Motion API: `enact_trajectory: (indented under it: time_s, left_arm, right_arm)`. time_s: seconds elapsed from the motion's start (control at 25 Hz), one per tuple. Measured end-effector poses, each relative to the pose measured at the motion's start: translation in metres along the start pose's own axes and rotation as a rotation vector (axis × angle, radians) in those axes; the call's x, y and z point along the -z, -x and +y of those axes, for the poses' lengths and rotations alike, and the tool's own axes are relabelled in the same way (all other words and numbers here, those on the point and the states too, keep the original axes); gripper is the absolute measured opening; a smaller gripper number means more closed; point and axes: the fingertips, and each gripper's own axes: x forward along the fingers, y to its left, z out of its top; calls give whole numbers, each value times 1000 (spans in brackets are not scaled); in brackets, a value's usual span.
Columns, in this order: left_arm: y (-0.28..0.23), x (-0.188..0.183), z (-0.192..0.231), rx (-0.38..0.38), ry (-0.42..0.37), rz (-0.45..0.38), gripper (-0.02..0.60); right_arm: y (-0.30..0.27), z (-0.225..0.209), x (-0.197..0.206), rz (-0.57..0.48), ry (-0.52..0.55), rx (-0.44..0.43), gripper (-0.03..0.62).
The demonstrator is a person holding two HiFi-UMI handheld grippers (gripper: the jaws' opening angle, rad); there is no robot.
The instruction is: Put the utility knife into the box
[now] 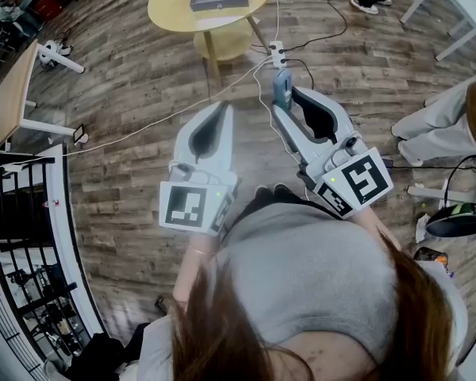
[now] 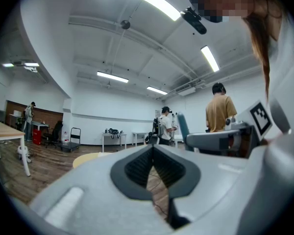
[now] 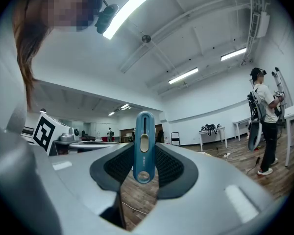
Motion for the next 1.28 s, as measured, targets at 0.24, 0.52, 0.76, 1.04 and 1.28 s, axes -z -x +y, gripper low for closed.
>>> enact_trajectory:
  time_s: [0.24, 0.52, 0.76, 1.04, 1.28]
  left_arm:
    - [-5, -3, -3, -18, -8, -1, -5]
    - [-11, 2, -7, -62, -2, -3, -5]
    - [-14, 6, 4, -111, 8, 7, -5]
    - [-34, 12, 23, -117, 18, 10, -5]
    - [-63, 12, 55, -103, 23, 7, -5]
  right_arm:
    - [2, -5, -1, 7, 17, -8, 132]
    - [7, -23, 3, 17, -11, -25, 132]
    - [3, -37, 10, 29, -49, -23, 132]
    - [-23, -55, 15, 33, -60, -18, 132]
    - [-60, -75, 12, 16, -63, 1, 132]
